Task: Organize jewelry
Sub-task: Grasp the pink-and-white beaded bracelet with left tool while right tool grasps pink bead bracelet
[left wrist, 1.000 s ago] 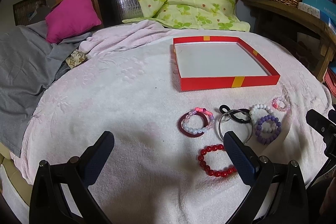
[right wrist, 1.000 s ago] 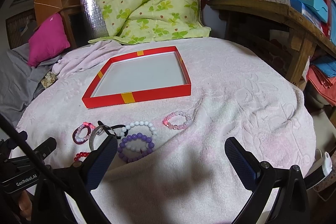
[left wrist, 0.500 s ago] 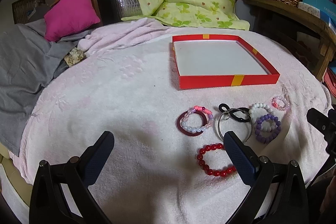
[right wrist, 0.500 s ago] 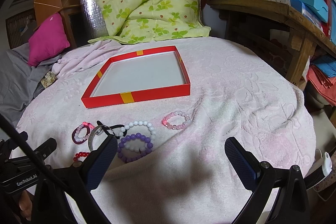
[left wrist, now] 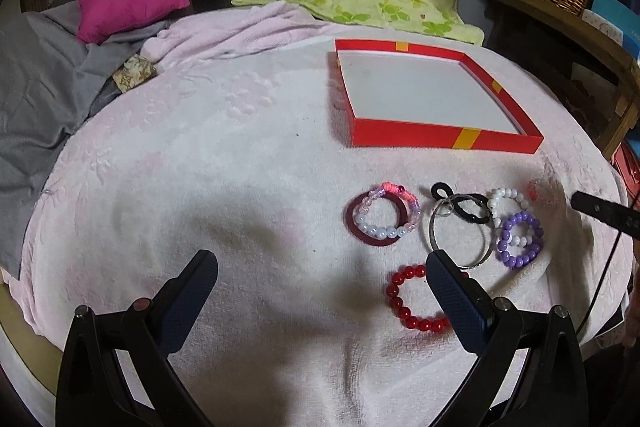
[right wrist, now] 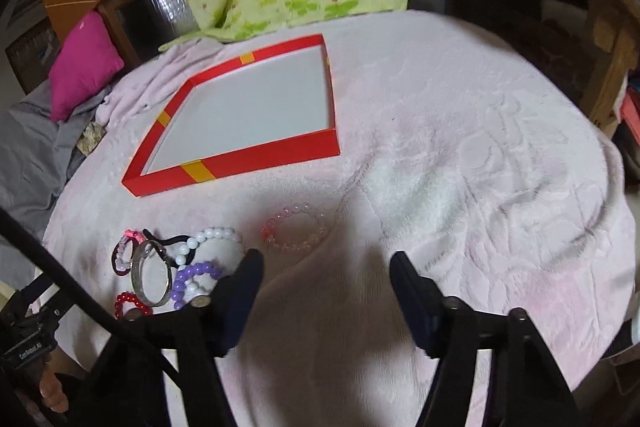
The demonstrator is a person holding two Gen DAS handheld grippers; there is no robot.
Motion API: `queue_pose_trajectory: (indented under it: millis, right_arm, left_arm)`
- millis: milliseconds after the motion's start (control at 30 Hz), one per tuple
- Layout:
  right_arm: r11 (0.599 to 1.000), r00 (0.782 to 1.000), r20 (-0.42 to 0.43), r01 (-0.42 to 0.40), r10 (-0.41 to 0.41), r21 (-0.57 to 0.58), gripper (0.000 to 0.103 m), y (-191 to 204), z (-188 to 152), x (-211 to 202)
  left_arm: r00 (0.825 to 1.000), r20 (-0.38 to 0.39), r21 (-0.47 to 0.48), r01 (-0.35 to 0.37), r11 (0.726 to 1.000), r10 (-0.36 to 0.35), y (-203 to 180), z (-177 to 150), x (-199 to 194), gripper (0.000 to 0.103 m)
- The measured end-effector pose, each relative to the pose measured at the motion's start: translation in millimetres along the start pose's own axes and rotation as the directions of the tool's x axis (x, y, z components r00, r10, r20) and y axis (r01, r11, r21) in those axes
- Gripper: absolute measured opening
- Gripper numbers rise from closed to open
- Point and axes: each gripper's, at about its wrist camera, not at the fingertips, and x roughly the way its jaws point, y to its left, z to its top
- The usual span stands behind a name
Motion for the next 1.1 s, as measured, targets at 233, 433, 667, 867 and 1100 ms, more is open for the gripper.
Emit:
queue_pose_trajectory:
  millis: [233,433,667,867,1100]
  right_arm:
    - [0.996,1.000,0.003,-0.025,0.026,-0.090,0.051,24,16,11]
    - [0.993,0.998,-0.013,-0.070,0.069,-0.092,0.033,22,41,44]
    - [0.992,0.990,-0.094,-0.108,0.102,-0.062,0.019,6,40,62]
    - [0.990,0.993,-0.085,-0.095,0.087,-0.103,0.009,9,38,59]
    - [0.989,0.991,-0.072,-0.120,0.114,-0.085,0.008,10,31,50]
  left_arm:
    - [0.999,-0.043,0.004,0.021,1.000,-0.021,-3,0,10,0.103]
    - [0.996,-0.075,-0.003,0.039,0.999,-0.039,3,4,21,0.084]
    - [0.991,-0.098,0.006,0.093,0.996,-0.092,6,22,38,0.074]
    - [0.976,-0.147,0.050,0.172,0.984,-0.163,-5,36,60,0.048]
    - [0.971,-0.163,0.151,0.202,0.968,-0.178,-17,41,72,0.017]
